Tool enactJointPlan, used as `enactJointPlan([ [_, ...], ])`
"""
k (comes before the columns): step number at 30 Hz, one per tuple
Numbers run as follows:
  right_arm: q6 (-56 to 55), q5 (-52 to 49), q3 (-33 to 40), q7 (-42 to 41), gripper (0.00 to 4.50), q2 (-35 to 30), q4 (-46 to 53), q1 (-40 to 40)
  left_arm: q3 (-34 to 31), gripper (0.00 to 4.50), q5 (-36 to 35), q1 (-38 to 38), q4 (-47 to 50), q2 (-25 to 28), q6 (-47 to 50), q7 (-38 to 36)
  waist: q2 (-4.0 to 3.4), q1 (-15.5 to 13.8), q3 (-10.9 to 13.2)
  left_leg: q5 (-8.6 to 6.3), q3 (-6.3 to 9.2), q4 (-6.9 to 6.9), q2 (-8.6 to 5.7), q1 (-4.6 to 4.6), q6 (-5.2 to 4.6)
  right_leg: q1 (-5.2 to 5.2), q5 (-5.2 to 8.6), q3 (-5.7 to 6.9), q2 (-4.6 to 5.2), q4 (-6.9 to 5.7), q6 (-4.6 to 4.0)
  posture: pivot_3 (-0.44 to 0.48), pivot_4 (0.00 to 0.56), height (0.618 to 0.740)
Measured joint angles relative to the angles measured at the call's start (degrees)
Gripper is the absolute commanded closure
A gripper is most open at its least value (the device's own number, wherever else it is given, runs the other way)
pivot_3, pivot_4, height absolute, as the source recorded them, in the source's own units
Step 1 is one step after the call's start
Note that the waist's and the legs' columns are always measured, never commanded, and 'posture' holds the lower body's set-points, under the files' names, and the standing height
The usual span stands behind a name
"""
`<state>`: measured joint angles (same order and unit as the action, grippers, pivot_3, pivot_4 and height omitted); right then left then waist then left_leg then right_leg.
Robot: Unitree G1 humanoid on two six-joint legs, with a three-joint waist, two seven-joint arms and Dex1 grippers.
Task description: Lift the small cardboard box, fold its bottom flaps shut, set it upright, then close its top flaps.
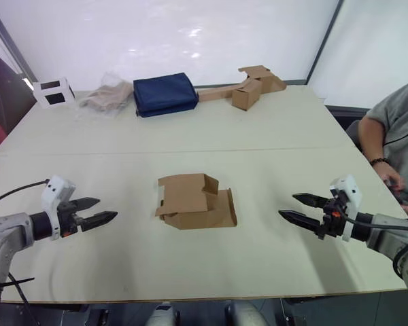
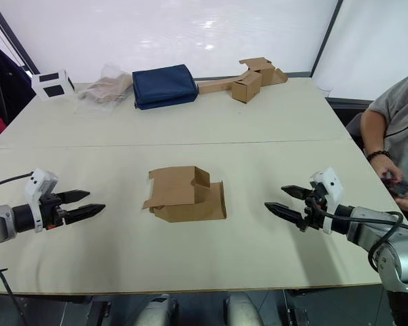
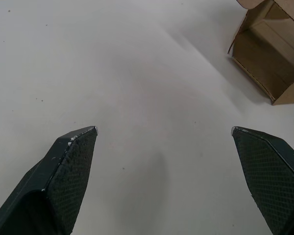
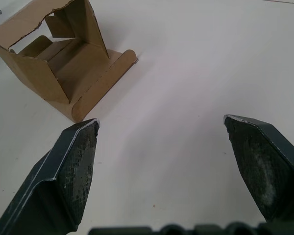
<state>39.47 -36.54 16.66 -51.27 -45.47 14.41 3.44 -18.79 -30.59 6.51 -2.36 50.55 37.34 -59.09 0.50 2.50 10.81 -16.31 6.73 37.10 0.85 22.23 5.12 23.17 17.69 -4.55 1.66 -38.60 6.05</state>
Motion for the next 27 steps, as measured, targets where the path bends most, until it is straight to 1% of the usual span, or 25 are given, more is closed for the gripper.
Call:
enactJointPlan([
  [20, 1.5, -0.9, -0.7, 0.0, 0.18, 0.0, 1.4, 1.3, 0.0, 0.0, -0.2, 1.1, -0.6, 0.1, 0.0, -0.3, 0.0, 0.0, 0.0, 0.0, 0.0, 0.01, 0.0, 0.0, 0.0, 0.0, 0.0, 0.0, 0.0, 0.0, 0.0, 0.0, 0.15, 0.74],
  [24, 1.6, -0.9, -0.9, -1.3, 0.18, -0.5, 1.2, 1.6, -0.4, 0.0, -1.3, 1.1, -0.5, -1.1, 0.1, 0.6, 0.0, 0.0, 0.0, 0.0, 0.0, 0.01, 0.0, 0.0, 0.0, 0.0, 0.0, 0.0, 0.0, 0.0, 0.0, 0.0, 0.15, 0.74],
  [27, 2.2, -0.9, -0.9, -1.8, 0.18, -1.1, 1.0, 2.4, -0.5, 0.0, -3.5, 1.1, -0.2, -1.9, 4.4, 1.9, 0.0, 0.0, 0.0, 0.0, 0.0, 0.01, 0.01, 0.0, 0.0, 0.0, 0.0, 0.0, 0.0, 0.0, 0.0, 0.0, 0.15, 0.74],
])
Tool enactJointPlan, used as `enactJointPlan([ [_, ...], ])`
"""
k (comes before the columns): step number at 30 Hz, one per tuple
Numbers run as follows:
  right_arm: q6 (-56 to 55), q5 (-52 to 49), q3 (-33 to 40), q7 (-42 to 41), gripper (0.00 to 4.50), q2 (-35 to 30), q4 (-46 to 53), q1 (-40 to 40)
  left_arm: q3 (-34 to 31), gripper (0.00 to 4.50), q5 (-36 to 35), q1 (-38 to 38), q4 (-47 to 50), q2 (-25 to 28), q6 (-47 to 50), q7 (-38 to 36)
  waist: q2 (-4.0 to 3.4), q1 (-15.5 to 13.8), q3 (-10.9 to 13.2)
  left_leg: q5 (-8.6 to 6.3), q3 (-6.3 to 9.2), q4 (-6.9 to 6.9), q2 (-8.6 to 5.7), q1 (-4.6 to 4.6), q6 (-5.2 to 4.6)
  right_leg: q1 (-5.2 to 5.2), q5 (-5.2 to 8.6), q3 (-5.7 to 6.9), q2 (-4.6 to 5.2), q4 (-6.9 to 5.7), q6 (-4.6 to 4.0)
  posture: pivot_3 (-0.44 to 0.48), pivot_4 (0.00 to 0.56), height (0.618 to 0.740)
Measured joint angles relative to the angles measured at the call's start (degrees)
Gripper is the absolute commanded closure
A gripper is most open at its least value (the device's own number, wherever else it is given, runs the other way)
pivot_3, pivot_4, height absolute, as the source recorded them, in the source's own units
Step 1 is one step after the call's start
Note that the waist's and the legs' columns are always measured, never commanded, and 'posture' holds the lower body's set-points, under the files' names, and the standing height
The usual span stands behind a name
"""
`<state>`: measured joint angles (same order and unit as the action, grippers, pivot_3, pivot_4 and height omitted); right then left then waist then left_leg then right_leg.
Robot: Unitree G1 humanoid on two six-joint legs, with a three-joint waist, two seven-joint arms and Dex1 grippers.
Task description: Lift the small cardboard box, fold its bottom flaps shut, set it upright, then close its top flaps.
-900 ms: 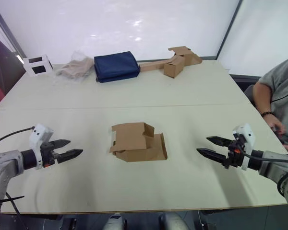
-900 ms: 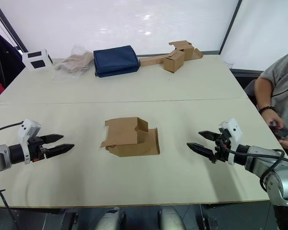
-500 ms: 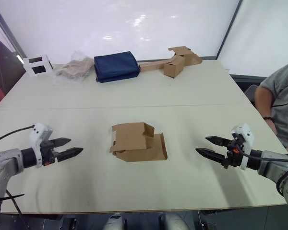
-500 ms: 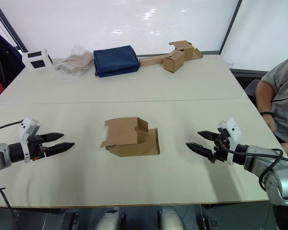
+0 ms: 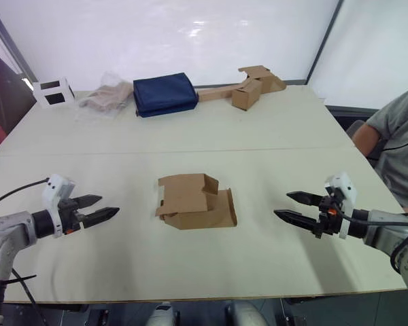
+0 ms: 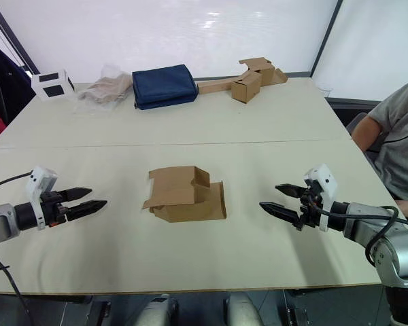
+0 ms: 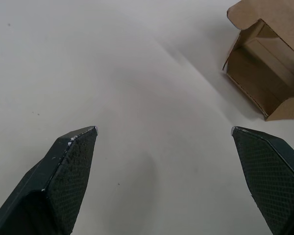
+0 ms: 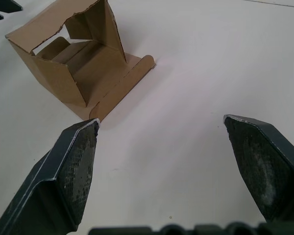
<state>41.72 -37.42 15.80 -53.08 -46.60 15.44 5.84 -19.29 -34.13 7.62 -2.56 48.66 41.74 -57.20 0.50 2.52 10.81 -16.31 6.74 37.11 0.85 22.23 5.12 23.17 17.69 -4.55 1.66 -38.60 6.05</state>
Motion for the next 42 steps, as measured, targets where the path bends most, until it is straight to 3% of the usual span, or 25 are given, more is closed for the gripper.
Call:
enactJointPlan([
  [5, 1.2, -0.9, 0.0, -1.4, 0.18, -0.6, -0.2, 0.8, -0.5, 0.0, -9.9, 4.4, -2.6, 0.6, 17.1, -1.2, 0.0, 0.0, 0.0, 0.0, 0.01, 0.05, -0.01, 0.0, 0.0, -0.02, 0.0, 0.03, 0.0, -0.06, 0.0, 0.0, 0.15, 0.74],
  [8, 2.6, -2.1, -0.8, -2.0, 0.18, -0.8, 0.7, 2.1, -2.0, 0.0, -15.9, 10.7, -9.4, -1.6, 27.3, -1.5, -0.01, 0.1, 0.0, 0.0, 0.03, 0.05, -0.01, -0.03, 0.0, -0.02, 0.0, 0.04, -0.03, -0.09, 0.0, 0.0, 0.15, 0.74],
  [13, 7.0, -6.7, -3.1, -1.2, 0.18, -0.7, 7.8, 5.1, 1.6, 0.0, -19.0, 15.1, -12.2, -6.1, 35.4, -2.3, 0.0, 0.1, 0.0, 0.0, 0.05, 0.06, -0.01, -0.02, 0.01, -0.01, 0.0, 0.04, -0.02, -0.11, 0.0, 0.0, 0.15, 0.74],
  [23, 10.4, -11.9, -6.8, 2.9, 0.18, 0.3, 19.2, 5.8, 10.6, 0.0, -16.3, 23.4, -19.6, -12.3, 34.5, -5.2, 0.03, -0.1, 0.0, 0.01, 0.06, 0.11, -0.03, 0.03, 0.01, 0.0, 0.0, 0.06, 0.01, -0.08, 0.0, 0.0, 0.15, 0.74],
  [38, 10.6, -13.5, -7.5, 6.7, 0.18, -0.8, 21.5, 5.7, 16.4, 0.0, -9.7, 34.4, -32.9, -18.7, 27.6, -11.9, 0.03, 0.0, 0.0, 0.0, 0.07, 0.13, -0.04, 0.05, 0.0, 0.02, 0.0, 0.06, -0.02, -0.08, 0.0, 0.0, 0.15, 0.74],
  [42, 10.5, -13.4, -7.6, 7.5, 0.0, -0.8, 21.5, 5.5, 16.4, 1.12, -8.6, 35.2, -34.7, -19.4, 27.1, -13.2, 0.03, 0.0, 0.0, 0.0, 0.07, 0.14, -0.05, 0.06, 0.0, 0.02, 0.0, 0.06, -0.01, -0.08, 0.0, 0.0, 0.15, 0.74],
])
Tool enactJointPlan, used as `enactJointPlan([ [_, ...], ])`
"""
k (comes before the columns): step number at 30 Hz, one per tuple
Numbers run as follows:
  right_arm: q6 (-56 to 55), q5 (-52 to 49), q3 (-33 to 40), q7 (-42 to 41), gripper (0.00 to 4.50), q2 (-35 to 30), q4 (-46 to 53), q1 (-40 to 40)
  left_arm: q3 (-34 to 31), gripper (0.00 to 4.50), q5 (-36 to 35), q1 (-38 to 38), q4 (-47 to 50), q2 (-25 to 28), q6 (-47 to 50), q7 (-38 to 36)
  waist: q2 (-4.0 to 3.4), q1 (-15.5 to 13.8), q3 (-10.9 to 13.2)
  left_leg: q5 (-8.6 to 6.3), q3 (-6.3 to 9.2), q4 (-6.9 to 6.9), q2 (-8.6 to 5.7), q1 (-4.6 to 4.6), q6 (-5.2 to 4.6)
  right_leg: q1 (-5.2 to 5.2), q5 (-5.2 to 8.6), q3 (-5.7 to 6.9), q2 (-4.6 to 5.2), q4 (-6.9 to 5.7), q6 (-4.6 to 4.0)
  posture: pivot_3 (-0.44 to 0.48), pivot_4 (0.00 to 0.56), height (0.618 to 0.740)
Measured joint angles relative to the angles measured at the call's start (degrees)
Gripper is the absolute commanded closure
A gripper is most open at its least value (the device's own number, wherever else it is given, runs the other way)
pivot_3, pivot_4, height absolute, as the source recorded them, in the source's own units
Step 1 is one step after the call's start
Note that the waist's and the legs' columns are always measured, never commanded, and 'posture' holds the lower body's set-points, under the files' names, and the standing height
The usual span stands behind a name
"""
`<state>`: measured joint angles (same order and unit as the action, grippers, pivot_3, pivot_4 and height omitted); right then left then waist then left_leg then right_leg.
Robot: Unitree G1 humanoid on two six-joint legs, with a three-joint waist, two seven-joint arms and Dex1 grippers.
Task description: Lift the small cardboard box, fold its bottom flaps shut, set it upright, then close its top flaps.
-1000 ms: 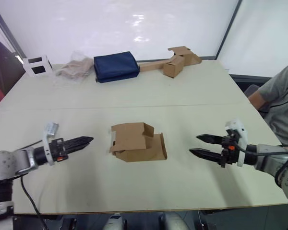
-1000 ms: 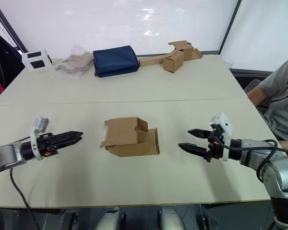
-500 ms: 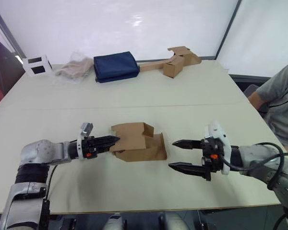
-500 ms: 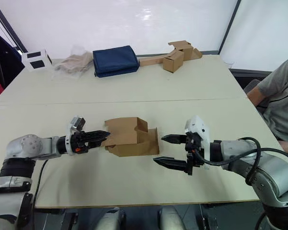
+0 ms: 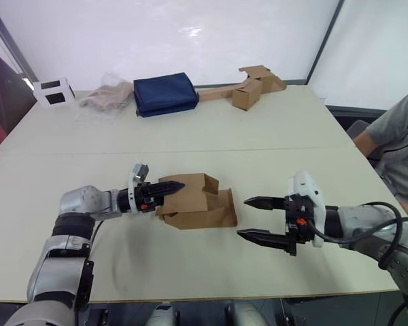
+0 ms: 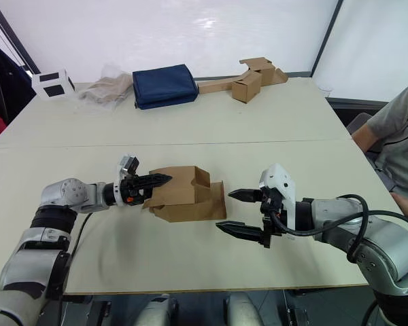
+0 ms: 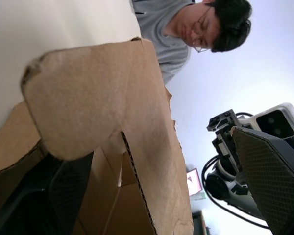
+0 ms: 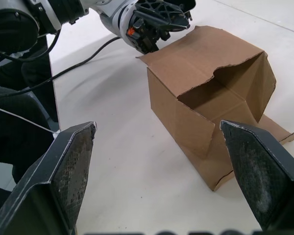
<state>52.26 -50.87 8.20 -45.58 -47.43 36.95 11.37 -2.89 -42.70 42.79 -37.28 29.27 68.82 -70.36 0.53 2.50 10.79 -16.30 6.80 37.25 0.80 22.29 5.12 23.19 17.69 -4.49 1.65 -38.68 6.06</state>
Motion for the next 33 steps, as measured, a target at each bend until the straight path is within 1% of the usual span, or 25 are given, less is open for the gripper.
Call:
enactJointPlan([
  [1, 0.0, 0.0, -0.1, 0.2, 0.0, 0.0, 0.0, 0.0, 0.0, 1.48, 0.2, 0.0, -0.2, 0.0, -0.2, -0.3, 0.0, 0.0, 0.0, 0.0, 0.0, 0.0, 0.0, 0.0, 0.0, 0.0, 0.0, 0.0, 0.0, 0.0, 0.0, 0.0, 0.15, 0.74],
  [3, 0.0, 0.0, -0.1, 0.7, 0.0, 0.0, 0.0, -0.1, 0.0, 2.44, 0.6, 0.1, -0.5, -0.1, -0.3, -0.9, 0.0, 0.0, 0.0, 0.0, 0.0, 0.0, 0.0, 0.0, 0.0, 0.0, 0.0, 0.0, 0.0, 0.0, 0.0, 0.0, 0.15, 0.74],
  [6, 0.0, 0.0, -0.1, 1.2, 0.0, 0.1, 0.1, -0.2, 0.0, 3.55, 1.0, 0.1, -0.5, -0.2, -0.3, -1.8, 0.0, 0.0, 0.0, 0.0, 0.01, 0.0, 0.0, 0.0, 0.0, 0.0, 0.0, 0.0, 0.0, 0.0, 0.0, 0.0, 0.15, 0.74],
  [8, -0.1, 0.0, -0.1, 1.3, 0.0, 0.1, 0.1, -0.5, 0.0, 4.42, 1.3, 0.2, -0.5, -0.4, -0.3, -2.1, 0.0, 0.0, 0.0, 0.0, 0.01, 0.0, 0.0, 0.0, 0.0, 0.0, 0.0, 0.0, 0.0, 0.0, 0.0, 0.0, 0.15, 0.74],
  [9, -0.2, 0.0, -0.1, 1.3, 0.0, 0.1, 0.1, -0.7, 0.0, 4.49, 1.5, 0.2, -0.5, -0.5, -0.3, -2.3, 0.0, 0.0, 0.0, 0.0, 0.0, 0.0, 0.0, 0.0, 0.0, 0.0, 0.0, 0.0, 0.0, 0.0, 0.0, 0.0, 0.15, 0.74],
  [13, -0.4, 0.0, -0.6, 1.3, 0.0, 0.3, 0.1, -2.3, 0.5, 4.49, 2.0, 0.3, -0.2, -0.5, -0.3, -3.6, 0.0, 0.0, 0.0, 0.0, 0.01, 0.0, 0.0, 0.0, 0.0, 0.0, 0.0, 0.0, 0.0, 0.0, 0.0, 0.0, 0.15, 0.74],
  [15, -0.5, -0.1, -0.6, 2.0, 0.0, 1.2, 0.1, -2.4, 1.5, 4.49, 2.2, 0.3, 1.6, -0.1, -0.7, -4.5, 0.0, 0.0, 0.0, 0.0, 0.02, 0.0, 0.01, 0.0, 0.0, 0.0, 0.0, 0.0, -0.01, -0.01, 0.0, 0.0, 0.15, 0.74],
  [17, -2.4, 0.5, -0.3, 3.9, 0.0, 3.8, -0.3, -2.1, 1.7, 4.49, 2.3, 0.1, 4.0, 0.4, -1.0, -4.9, 0.01, 0.0, 0.0, 0.0, 0.03, 0.0, 0.02, 0.0, 0.0, 0.0, 0.0, 0.0, -0.01, -0.01, 0.0, 0.0, 0.15, 0.74],
  [19, -4.7, 1.1, 0.7, 7.3, 0.0, 8.3, -2.7, -0.7, 1.7, 4.49, 2.2, 0.0, 7.0, 1.2, -2.0, -5.1, 0.01, 0.1, 0.0, 0.0, 0.01, 0.0, 0.02, -0.01, 0.01, 0.0, 0.0, -0.01, -0.01, -0.03, 0.0, 0.0, 0.15, 0.74],
  [21, -6.4, 1.1, 3.0, 11.9, 0.47, 12.9, -5.8, 1.9, 1.2, 4.5, 2.2, -0.1, 9.4, 1.9, -3.2, -4.4, 0.01, 0.1, 0.0, 0.0, 0.02, 0.0, 0.04, -0.01, 0.01, 0.01, 0.0, -0.01, -0.02, -0.04, 0.0, 0.0, 0.15, 0.74],
  [22, -7.4, 1.1, 4.1, 14.3, 0.63, 15.5, -7.2, 3.4, 0.5, 4.5, 2.2, -0.1, 10.2, 2.0, -4.1, -3.7, 0.01, 0.1, 0.0, 0.01, 0.02, -0.01, 0.04, -0.01, 0.02, 0.03, 0.0, -0.01, -0.01, -0.05, 0.0, 0.0, 0.15, 0.74],
  [23, -9.4, 1.3, 5.7, 18.9, 1.01, 20.1, -9.9, 6.1, -1.2, 4.5, 2.2, 0.5, 11.8, 1.9, -6.2, -1.9, 0.02, 0.0, 0.0, 0.02, 0.02, 0.0, 0.05, 0.02, 0.04, 0.08, 0.0, -0.01, -0.01, -0.09, -0.01, 0.0, 0.15, 0.74],
  [24, -10.7, 1.7, 6.5, 21.4, 1.38, 22.2, -11.0, 7.6, -2.2, 4.5, 2.2, 1.9, 12.9, 2.0, -7.4, -0.9, 0.02, 0.0, 0.0, 0.03, 0.02, -0.01, 0.04, 0.06, 0.06, 0.14, 0.0, -0.02, 0.0, -0.12, -0.01, 0.0, 0.15, 0.74],
  [27, -13.2, 3.2, 6.6, 26.7, 2.47, 26.9, -12.8, 10.3, -5.4, 4.5, 2.1, 6.0, 16.4, 3.2, -10.2, 1.6, 0.01, -0.1, 0.0, 0.08, 0.03, -0.04, 0.01, 0.12, 0.15, 0.18, 0.0, 0.0, 0.04, -0.1, 0.0, 0.0, 0.15, 0.74],
  [28, -14.0, 3.4, 6.5, 28.5, 2.85, 28.8, -13.7, 11.3, -5.7, 4.5, 2.2, 7.1, 18.5, 3.9, -12.1, 2.0, -0.01, 0.0, 0.0, 0.22, -0.01, -0.05, -0.01, 0.11, 0.4, 0.18, 0.0, -0.03, 0.05, -0.08, 0.0, 0.0, 0.15, 0.74],
  [31, -16.1, 2.8, 7.2, 31.0, 4.1, 32.5, -15.7, 13.9, -5.8, 4.5, 2.2, 8.8, 19.9, 3.6, -14.2, 3.1, -0.02, 0.1, 0.0, 0.24, -0.03, -0.05, 0.0, 0.08, 0.43, 0.19, 0.0, -0.04, 0.03, -0.17, 0.0, 0.0, 0.15, 0.74],
  [32, -16.7, 2.2, 7.6, 31.3, 4.41, 33.8, -16.2, 14.9, -5.8, 4.5, 2.3, 9.4, 19.7, 3.5, -14.4, 3.6, -0.02, 0.2, 0.0, 0.23, -0.02, -0.05, 0.01, 0.08, 0.42, 0.21, 0.0, -0.04, 0.0, -0.2, 0.0, 0.0, 0.15, 0.74],
  [33, -17.2, 1.8, 7.7, 31.5, 4.41, 34.4, -17.1, 16.1, -5.7, 4.5, 2.5, 10.1, 19.6, 3.3, -15.1, 3.9, -0.03, 0.2, 0.0, 0.22, -0.02, -0.05, 0.01, 0.08, 0.39, 0.23, 0.0, -0.04, 0.0, -0.25, 0.0, 0.0, 0.15, 0.74],
])
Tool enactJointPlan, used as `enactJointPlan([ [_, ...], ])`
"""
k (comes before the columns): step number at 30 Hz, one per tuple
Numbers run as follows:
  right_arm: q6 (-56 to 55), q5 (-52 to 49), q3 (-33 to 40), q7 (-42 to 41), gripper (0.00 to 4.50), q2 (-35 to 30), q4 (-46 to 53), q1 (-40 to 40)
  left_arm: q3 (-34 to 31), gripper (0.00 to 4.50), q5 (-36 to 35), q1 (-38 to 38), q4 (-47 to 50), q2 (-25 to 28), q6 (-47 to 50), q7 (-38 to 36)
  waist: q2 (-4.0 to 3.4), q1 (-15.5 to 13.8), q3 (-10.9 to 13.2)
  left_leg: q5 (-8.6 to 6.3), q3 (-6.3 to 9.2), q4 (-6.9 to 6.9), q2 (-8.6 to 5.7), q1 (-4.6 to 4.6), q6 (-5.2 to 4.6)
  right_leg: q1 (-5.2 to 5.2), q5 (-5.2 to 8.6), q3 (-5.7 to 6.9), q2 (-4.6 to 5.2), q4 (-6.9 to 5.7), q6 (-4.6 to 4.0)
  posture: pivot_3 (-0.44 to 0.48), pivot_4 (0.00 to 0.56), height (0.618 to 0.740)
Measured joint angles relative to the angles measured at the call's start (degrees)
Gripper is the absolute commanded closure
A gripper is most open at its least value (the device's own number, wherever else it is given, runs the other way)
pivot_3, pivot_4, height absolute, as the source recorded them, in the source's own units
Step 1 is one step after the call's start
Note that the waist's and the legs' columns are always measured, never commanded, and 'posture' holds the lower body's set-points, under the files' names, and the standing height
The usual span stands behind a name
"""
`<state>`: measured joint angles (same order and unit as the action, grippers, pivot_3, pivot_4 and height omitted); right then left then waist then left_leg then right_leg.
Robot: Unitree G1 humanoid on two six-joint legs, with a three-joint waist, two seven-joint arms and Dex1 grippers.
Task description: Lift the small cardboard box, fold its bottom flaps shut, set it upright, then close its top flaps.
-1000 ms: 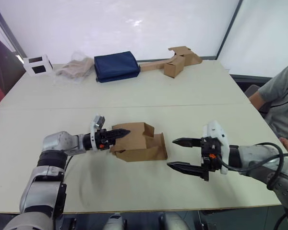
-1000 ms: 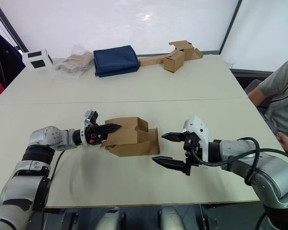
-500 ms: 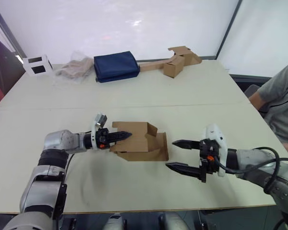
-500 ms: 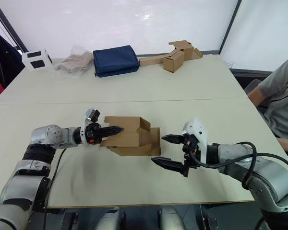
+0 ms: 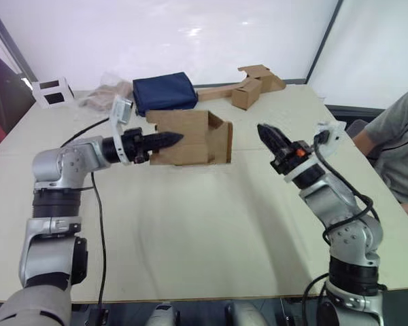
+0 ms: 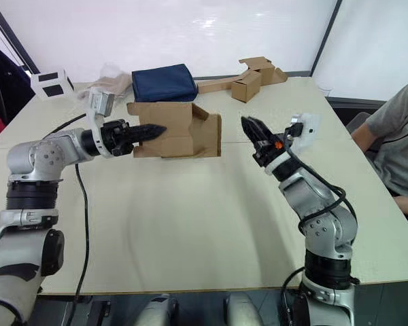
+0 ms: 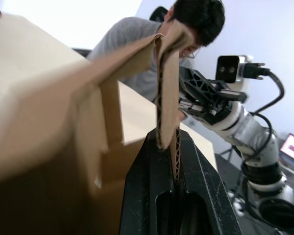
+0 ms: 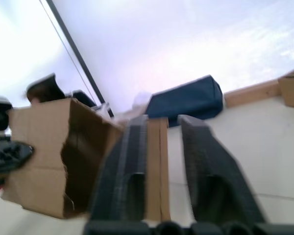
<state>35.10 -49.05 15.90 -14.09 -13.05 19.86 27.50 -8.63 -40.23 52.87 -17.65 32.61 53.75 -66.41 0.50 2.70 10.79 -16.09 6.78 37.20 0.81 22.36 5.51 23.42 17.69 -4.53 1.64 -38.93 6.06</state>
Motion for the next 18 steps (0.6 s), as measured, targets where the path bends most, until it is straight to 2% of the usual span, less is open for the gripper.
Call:
enactJointPlan([
  [4, -0.8, 0.0, -0.4, -0.3, 4.41, 0.4, -3.8, 4.5, 0.2, 4.5, 0.9, 3.1, 0.1, 0.1, -3.3, 0.1, 0.0, 0.1, 0.0, 0.01, 0.0, -0.02, 0.0, 0.0, 0.01, 0.02, 0.0, 0.0, -0.01, 0.0, 0.0, 0.0, 0.15, 0.74],
  [10, -4.0, 3.9, -3.9, -2.0, 4.41, 2.2, -10.8, 10.6, 1.0, 4.5, 1.0, 3.6, 0.1, -0.2, -4.7, -0.2, -0.01, 1.2, 0.0, 0.02, 0.01, -0.07, 0.0, -0.01, 0.03, 0.03, 0.01, 0.0, -0.02, -0.04, -0.01, 0.0, 0.15, 0.74],
  [18, -5.5, 6.0, -8.2, -5.2, 4.41, 4.8, -13.4, 11.3, 1.1, 4.5, 1.0, 3.6, 1.1, -0.4, -4.7, -0.2, -0.01, 1.5, 0.0, 0.04, 0.01, -0.07, 0.0, 0.0, 0.05, 0.05, 0.01, -0.01, -0.02, -0.04, -0.01, 0.0, 0.15, 0.74],
])
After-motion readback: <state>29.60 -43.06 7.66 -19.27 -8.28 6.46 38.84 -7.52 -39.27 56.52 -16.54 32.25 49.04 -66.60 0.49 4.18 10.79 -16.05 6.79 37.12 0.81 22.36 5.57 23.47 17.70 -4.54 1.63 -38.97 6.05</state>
